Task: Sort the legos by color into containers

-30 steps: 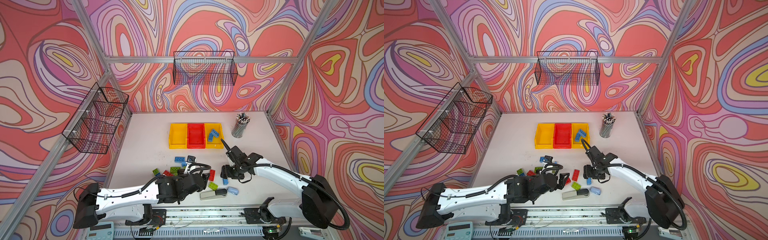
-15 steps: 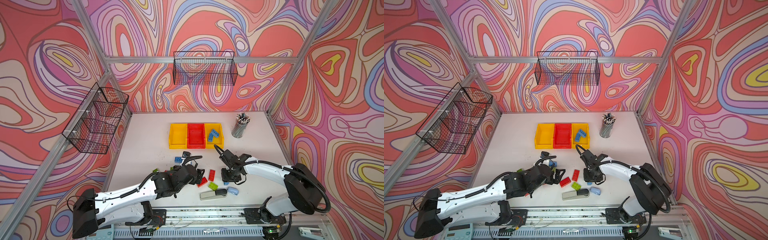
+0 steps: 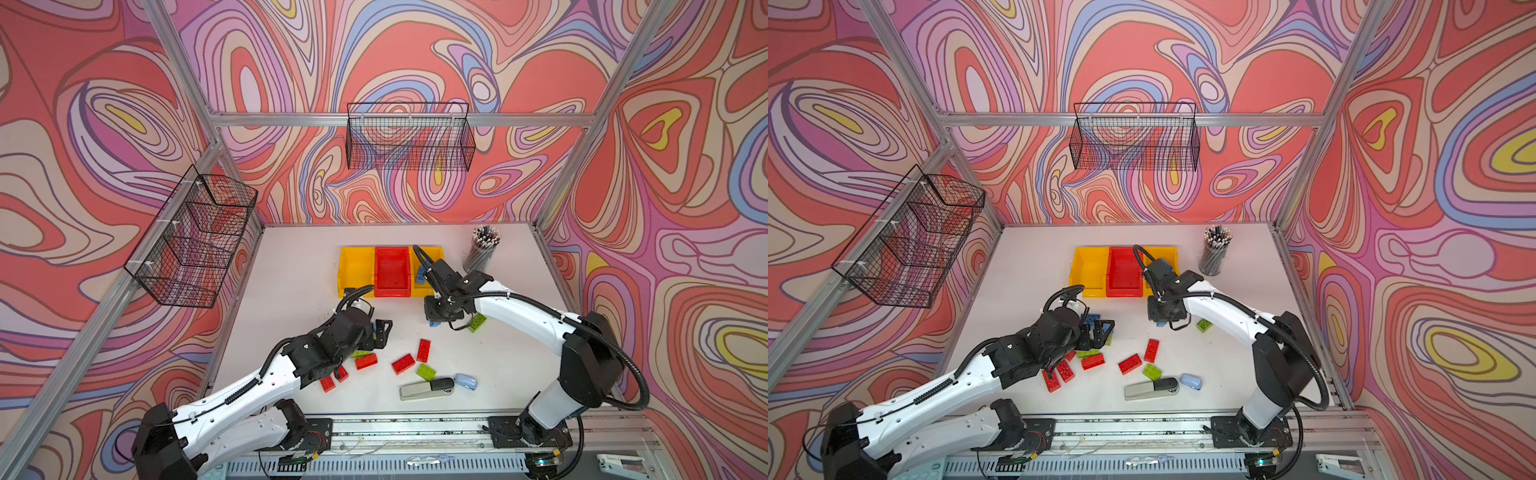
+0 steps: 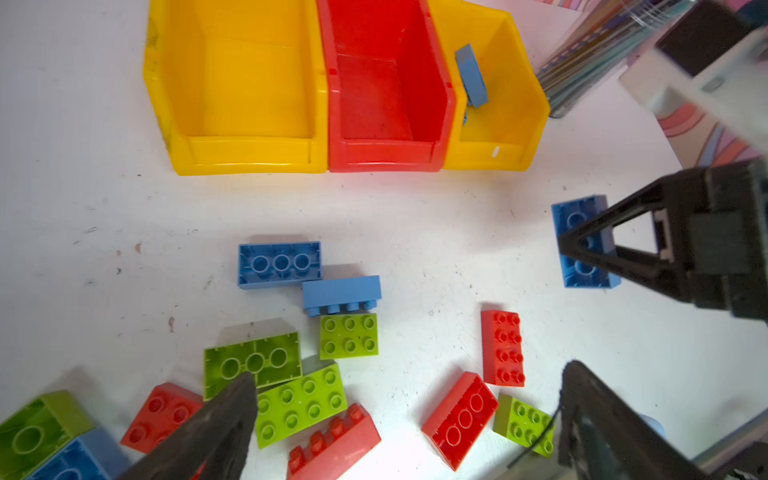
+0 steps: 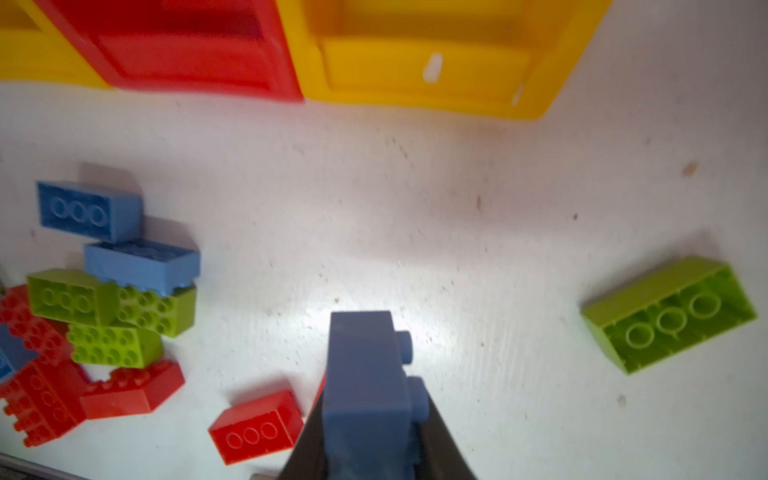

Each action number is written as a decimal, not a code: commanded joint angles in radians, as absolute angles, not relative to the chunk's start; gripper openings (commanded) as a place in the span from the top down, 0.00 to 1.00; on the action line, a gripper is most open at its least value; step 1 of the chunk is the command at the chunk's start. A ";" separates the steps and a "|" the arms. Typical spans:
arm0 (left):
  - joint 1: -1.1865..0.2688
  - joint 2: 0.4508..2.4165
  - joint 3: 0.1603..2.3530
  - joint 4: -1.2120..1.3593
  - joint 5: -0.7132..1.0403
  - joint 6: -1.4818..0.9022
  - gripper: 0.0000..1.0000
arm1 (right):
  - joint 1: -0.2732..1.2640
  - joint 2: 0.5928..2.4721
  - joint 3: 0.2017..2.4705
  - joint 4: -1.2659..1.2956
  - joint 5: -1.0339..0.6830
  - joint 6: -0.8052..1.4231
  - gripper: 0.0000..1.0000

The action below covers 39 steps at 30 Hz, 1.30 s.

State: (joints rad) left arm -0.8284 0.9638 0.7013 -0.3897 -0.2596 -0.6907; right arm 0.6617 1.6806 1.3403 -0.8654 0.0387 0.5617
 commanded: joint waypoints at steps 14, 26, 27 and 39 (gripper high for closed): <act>-0.590 1.044 0.724 -0.497 -0.179 -0.675 0.00 | 0.466 2.216 2.035 -1.009 0.075 0.407 0.77; -0.521 1.178 0.797 -0.503 -0.114 -0.651 0.00 | 0.434 2.302 2.172 -1.019 0.048 0.391 0.38; -0.519 1.189 0.802 -0.504 -0.112 -0.652 0.00 | 0.434 2.293 2.171 -1.020 0.048 0.386 0.35; -0.518 1.302 0.874 -0.520 -0.089 -0.666 0.00 | 0.435 1.989 1.938 -1.041 -0.004 0.365 0.10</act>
State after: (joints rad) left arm -0.5228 1.2789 0.8410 -0.4835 -0.0975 -0.6586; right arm 0.4339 2.0918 1.9980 -1.0191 0.0189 0.3748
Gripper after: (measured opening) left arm 0.999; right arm 0.893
